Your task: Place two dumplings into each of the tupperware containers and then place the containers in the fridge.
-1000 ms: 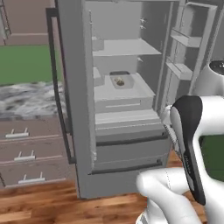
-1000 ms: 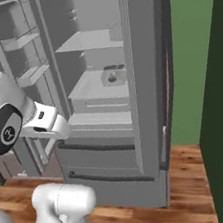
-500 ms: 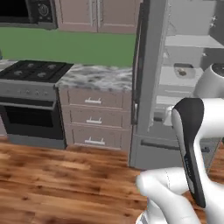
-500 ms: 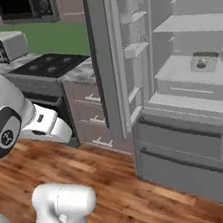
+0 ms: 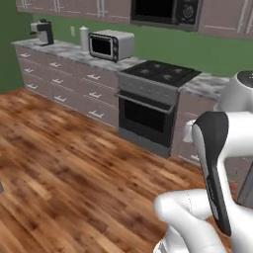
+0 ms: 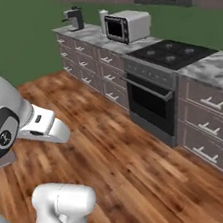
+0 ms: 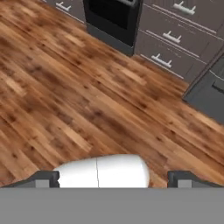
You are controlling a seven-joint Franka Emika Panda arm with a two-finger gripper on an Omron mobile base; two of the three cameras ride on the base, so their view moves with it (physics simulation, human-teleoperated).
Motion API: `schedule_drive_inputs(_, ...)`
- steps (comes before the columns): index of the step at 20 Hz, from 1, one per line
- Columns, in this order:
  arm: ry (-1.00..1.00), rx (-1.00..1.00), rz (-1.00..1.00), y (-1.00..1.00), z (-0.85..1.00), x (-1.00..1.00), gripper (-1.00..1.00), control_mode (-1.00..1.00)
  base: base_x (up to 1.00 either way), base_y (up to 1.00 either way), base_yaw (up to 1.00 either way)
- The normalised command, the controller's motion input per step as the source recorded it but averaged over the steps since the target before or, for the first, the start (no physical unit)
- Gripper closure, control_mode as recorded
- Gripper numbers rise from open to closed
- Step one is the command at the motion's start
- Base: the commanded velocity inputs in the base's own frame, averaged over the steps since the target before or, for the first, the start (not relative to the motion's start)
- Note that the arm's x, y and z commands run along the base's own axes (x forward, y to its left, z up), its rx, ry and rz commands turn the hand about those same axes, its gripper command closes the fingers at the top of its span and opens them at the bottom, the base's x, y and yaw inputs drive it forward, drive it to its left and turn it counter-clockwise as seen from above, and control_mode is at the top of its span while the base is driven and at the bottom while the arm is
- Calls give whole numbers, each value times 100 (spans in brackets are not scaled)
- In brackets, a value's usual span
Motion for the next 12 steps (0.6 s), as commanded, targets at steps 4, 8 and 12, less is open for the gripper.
schedule_drive_inputs(4,0,0,0,0,0,0,-100,100,96,39,43)
schedule_drive_inputs(8,0,0,0,0,0,0,-100,100,100,8,4)
schedule_drive_inputs(12,0,0,0,0,0,0,-100,100,100,1,1)
